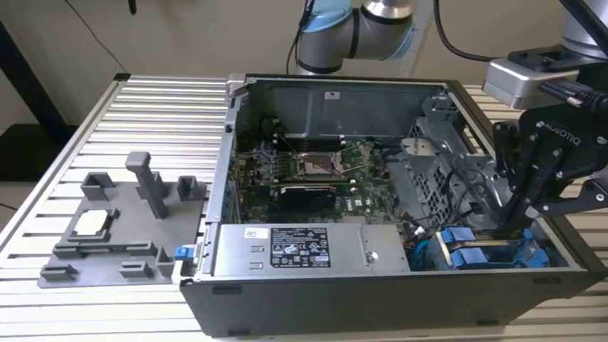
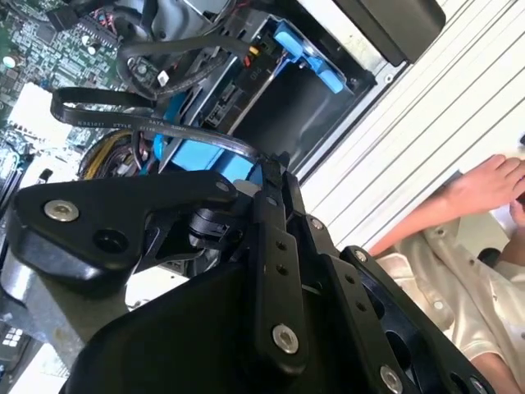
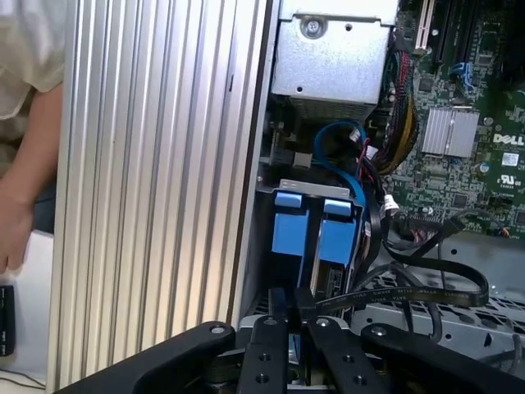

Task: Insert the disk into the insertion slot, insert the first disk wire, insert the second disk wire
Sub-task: 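Insert the second disk wire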

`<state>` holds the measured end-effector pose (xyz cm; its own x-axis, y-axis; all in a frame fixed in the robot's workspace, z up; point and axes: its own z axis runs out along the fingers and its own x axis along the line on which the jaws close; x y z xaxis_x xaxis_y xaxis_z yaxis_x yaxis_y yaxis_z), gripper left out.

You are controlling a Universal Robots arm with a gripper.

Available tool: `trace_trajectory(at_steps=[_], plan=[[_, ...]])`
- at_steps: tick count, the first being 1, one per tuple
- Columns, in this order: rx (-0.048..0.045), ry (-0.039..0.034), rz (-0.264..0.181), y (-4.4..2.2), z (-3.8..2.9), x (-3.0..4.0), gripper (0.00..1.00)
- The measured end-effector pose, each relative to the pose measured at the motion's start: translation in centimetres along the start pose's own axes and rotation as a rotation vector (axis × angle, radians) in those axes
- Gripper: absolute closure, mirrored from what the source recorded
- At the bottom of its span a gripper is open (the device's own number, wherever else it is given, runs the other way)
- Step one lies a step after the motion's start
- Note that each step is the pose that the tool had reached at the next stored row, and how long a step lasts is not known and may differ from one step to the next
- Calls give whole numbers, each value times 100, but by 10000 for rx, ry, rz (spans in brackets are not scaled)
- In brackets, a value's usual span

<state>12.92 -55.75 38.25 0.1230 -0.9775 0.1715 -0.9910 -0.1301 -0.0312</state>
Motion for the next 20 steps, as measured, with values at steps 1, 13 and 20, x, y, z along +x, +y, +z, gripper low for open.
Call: trace_trajectory(at_steps=[1, 13, 20], plan=[[5, -63, 17, 0, 1, 0, 84], [49, -1250, 686, 0, 1, 0, 84], [88, -2028, 1020, 1, 1, 1, 84]])
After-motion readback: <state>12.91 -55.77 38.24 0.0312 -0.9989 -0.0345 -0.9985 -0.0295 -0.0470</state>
